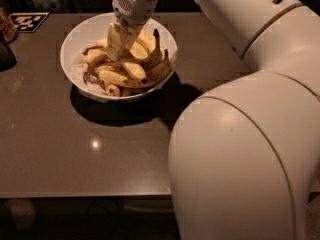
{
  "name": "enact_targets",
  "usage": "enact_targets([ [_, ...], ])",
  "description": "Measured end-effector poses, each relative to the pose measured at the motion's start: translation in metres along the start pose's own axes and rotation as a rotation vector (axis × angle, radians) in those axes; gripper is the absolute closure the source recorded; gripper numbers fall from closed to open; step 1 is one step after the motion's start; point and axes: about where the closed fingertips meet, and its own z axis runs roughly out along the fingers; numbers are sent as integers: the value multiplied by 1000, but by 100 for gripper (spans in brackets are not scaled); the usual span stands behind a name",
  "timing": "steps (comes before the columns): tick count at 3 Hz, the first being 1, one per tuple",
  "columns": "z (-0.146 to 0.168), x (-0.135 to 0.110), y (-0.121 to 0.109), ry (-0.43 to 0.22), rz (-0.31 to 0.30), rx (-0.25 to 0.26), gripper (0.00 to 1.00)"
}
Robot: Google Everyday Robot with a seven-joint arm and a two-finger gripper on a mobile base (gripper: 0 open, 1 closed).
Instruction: Pick banana from white bowl
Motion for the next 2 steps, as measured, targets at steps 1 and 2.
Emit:
enact_targets([
  [1,-15,5,7,-35,-43,27,100],
  [2,-26,11,16,-43,-89,47,100],
])
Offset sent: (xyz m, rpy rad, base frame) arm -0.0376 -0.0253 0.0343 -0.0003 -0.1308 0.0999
